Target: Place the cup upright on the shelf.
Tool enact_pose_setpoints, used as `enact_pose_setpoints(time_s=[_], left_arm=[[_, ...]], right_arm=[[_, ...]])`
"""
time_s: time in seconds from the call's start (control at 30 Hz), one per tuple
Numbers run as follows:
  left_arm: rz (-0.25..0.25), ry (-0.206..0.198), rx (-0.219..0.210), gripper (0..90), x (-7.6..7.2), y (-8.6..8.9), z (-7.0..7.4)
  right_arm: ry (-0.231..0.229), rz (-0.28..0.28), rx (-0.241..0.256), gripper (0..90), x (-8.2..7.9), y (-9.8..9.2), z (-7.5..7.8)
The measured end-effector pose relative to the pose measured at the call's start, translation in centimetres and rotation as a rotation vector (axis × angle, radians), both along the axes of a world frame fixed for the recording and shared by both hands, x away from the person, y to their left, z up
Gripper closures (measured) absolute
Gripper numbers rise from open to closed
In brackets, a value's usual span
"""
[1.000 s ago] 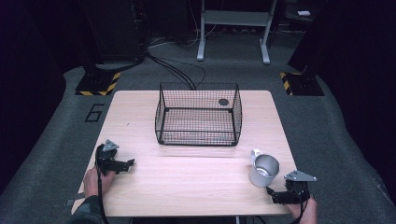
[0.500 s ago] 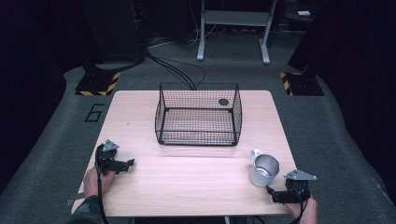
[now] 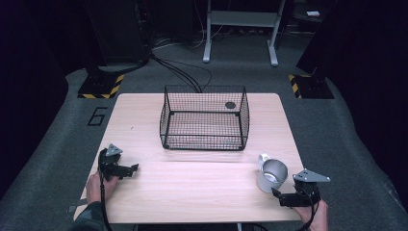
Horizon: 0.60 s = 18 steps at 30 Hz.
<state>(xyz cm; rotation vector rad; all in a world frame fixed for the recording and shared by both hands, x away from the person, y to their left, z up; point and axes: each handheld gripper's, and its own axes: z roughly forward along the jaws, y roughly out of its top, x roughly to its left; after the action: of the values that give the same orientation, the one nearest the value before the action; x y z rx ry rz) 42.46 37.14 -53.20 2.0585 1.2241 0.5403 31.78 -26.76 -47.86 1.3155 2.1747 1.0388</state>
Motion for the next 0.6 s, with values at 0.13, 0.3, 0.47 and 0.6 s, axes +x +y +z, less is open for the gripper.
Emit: enact_pose_setpoints(time_s=[0.13, 0.3, 0.47, 0.6], left_arm=[[-0.001, 0.0, -0.001, 0.0, 0.0, 0.0, 0.0], [0.0, 0.0, 0.0, 0.0, 0.0, 0.0, 0.0], [0.0, 0.001, 0.0, 0.0, 0.0, 0.0, 0.0], [-0.004, 0.0, 0.002, 0.0, 0.0, 0.0, 0.0]], right_arm=[[-0.003, 0.004, 0.017, 0.0, 0.2, 0.5, 1.1], [-0.003, 0.001, 0.024, 0.0, 0.7, 1.1, 2.0], [-0.002, -0.005, 0.007, 0.0, 1.5, 1.9, 2.6], [-0.001, 0.003, -0.011, 0.0, 2.2, 2.5, 2.8]])
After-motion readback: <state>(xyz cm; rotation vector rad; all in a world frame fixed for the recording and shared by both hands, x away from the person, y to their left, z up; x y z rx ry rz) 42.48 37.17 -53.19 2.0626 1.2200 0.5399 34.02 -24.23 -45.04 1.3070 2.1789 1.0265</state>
